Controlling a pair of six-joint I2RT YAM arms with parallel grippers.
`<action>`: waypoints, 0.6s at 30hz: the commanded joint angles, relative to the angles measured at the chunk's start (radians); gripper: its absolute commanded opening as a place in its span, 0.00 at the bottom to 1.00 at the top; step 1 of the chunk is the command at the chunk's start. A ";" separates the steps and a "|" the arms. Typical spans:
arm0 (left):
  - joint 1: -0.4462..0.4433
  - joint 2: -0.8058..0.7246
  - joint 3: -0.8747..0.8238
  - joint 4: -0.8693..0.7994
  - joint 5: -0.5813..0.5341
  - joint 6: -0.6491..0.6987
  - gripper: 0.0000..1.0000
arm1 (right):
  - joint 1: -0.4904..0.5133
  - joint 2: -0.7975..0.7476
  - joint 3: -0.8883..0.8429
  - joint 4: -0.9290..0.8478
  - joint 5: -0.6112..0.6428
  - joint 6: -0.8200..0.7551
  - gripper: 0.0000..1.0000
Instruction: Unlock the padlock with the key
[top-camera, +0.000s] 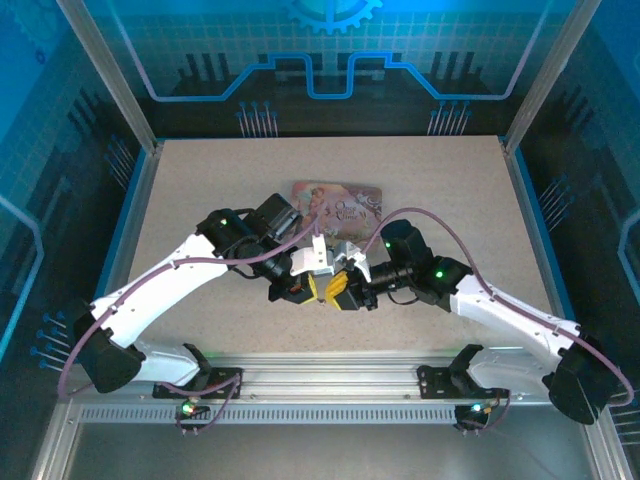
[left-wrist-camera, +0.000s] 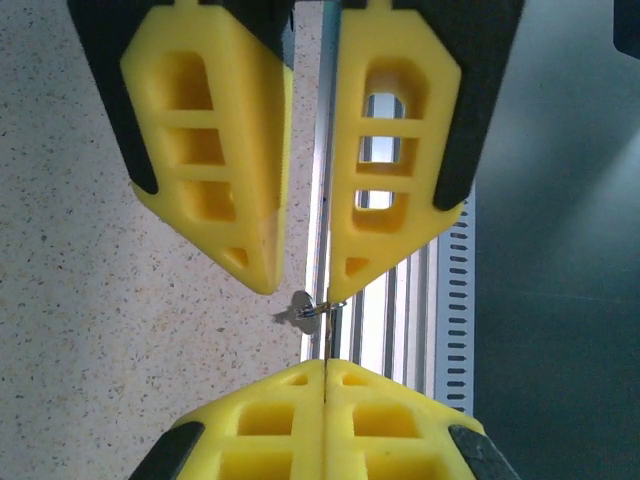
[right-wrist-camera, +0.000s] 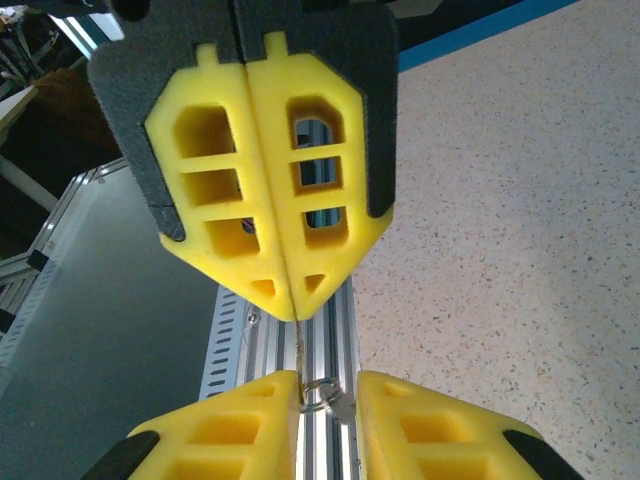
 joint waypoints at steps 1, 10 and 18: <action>-0.007 -0.027 0.017 0.004 0.050 0.030 0.00 | 0.003 0.014 -0.016 0.033 -0.027 0.015 0.22; 0.001 -0.052 -0.025 0.042 0.061 0.022 0.00 | -0.033 -0.021 -0.058 0.103 -0.084 0.061 0.23; 0.005 -0.073 -0.034 0.060 0.085 0.013 0.00 | -0.043 -0.045 -0.067 0.100 -0.119 0.070 0.22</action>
